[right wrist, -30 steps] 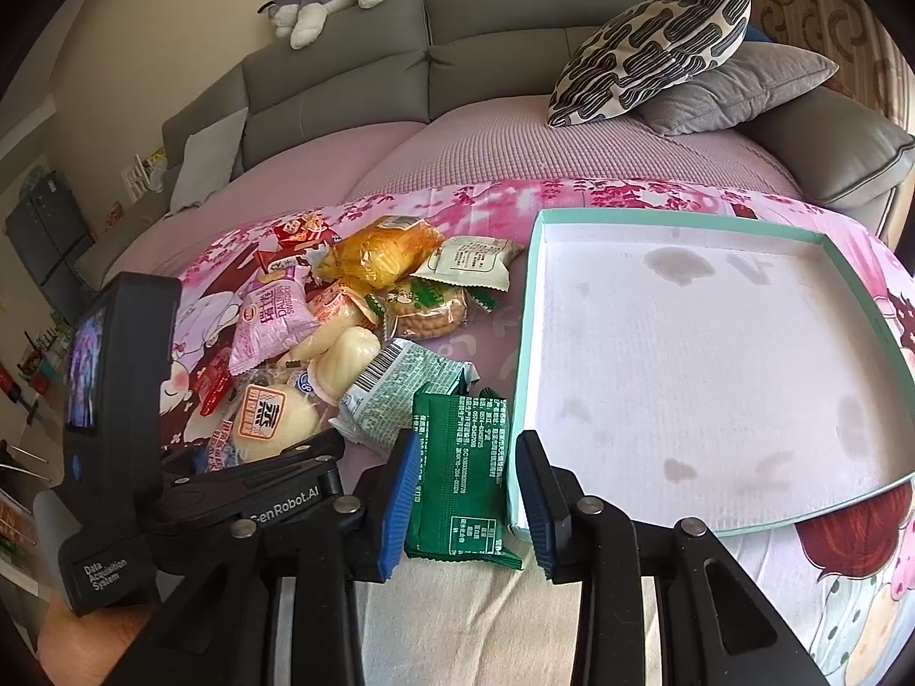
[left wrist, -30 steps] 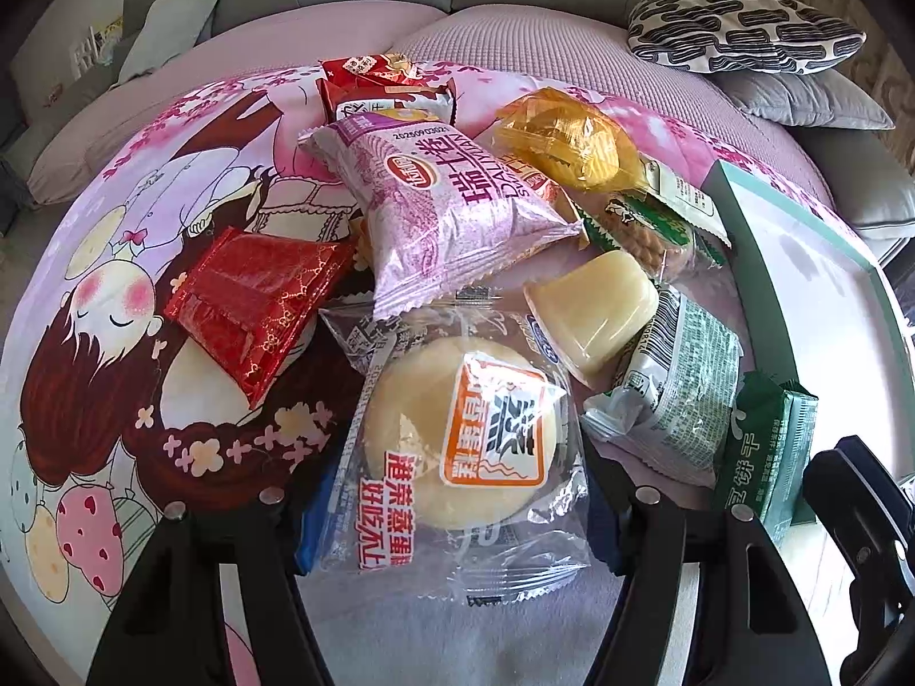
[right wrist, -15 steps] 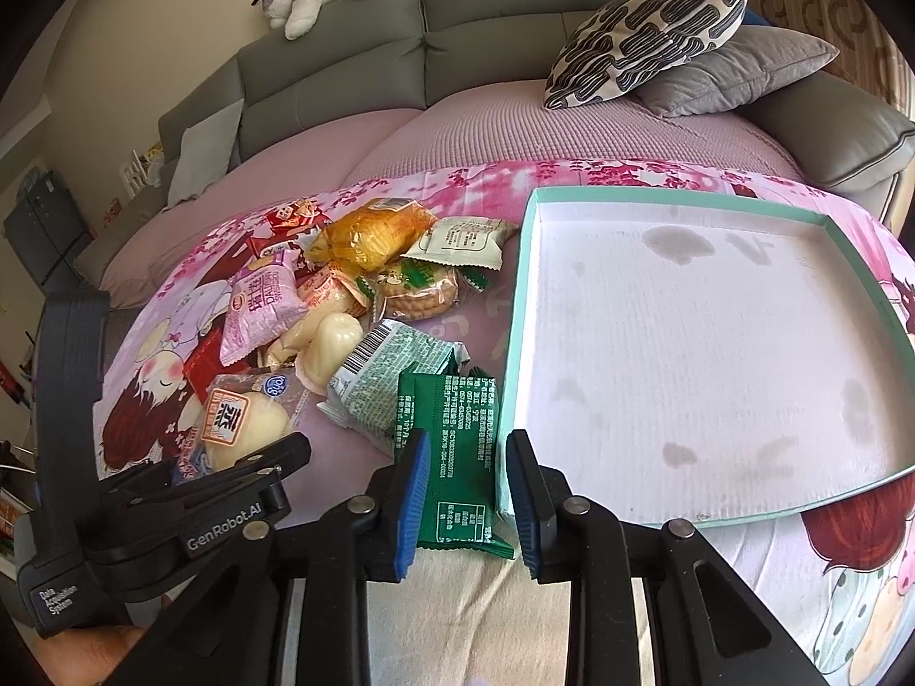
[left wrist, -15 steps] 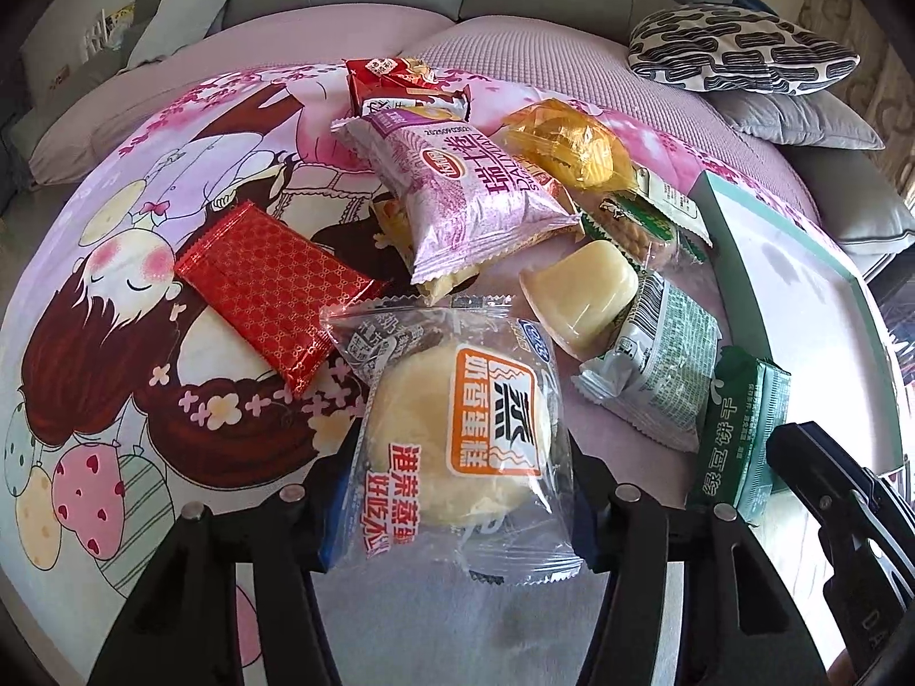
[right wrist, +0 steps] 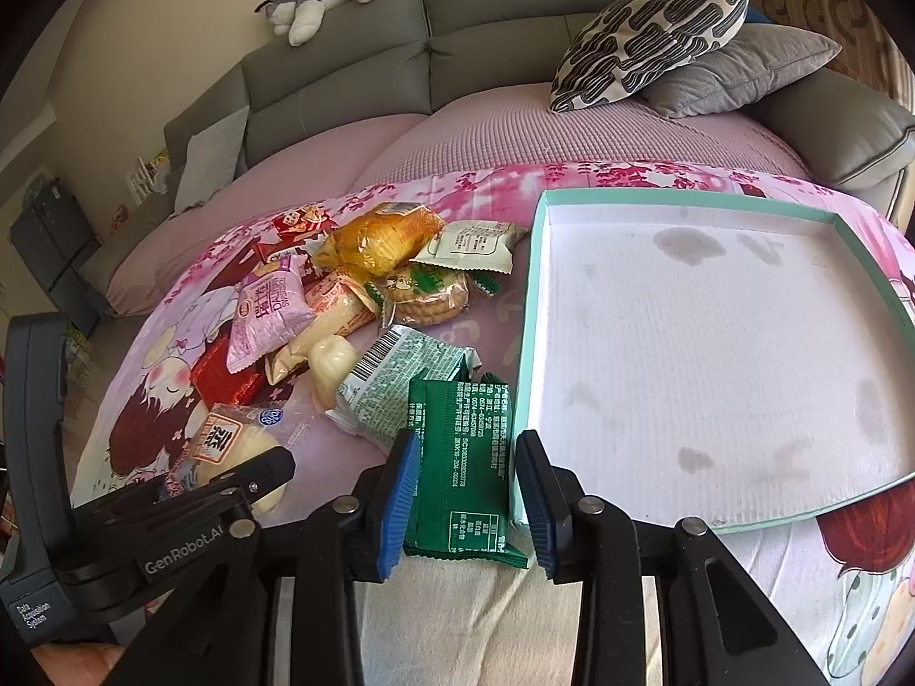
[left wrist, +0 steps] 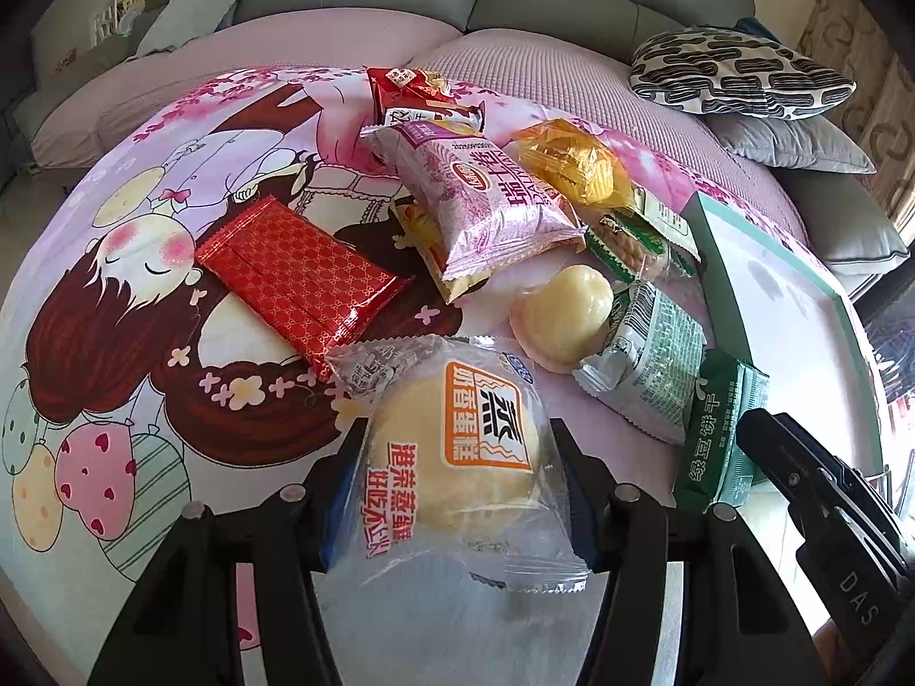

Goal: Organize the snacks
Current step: 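Lift the green pack with the right gripper while left lifts the bun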

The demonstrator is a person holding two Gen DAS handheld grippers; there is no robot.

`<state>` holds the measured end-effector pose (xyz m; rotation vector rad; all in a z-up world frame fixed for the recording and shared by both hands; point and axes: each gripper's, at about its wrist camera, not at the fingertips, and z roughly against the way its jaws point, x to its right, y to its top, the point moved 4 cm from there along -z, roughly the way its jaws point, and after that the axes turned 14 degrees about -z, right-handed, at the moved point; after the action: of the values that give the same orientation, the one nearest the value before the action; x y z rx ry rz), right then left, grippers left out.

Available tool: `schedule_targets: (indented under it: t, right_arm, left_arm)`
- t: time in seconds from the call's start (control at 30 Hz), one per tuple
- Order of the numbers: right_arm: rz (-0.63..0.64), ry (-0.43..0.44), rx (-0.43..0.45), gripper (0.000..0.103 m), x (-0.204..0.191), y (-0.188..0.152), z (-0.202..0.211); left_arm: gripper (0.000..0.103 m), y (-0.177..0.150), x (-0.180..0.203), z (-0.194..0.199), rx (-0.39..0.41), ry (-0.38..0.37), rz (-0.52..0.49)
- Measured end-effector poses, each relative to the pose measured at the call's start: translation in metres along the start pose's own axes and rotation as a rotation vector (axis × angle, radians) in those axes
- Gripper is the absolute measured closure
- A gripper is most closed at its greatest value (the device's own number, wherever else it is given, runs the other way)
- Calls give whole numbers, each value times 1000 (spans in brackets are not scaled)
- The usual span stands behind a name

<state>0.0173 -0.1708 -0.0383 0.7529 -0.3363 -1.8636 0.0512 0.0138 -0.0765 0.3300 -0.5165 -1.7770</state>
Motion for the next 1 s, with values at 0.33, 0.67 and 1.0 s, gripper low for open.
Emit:
schedule_targets:
  t: [0.33,0.67,1.0]
  right_arm:
    - [23,1,27,58,-8,11,-8]
    - [100,10,-2,58,-25,0,-14]
    - [169,-48,-29,60,-30,-11,-22]
  left_arm:
    - [42,-1,-3,1,2,-15,12]
    - [42,-1,-4,1,1,-22,19]
    - [42,-3,-6,-1,1,-29,26]
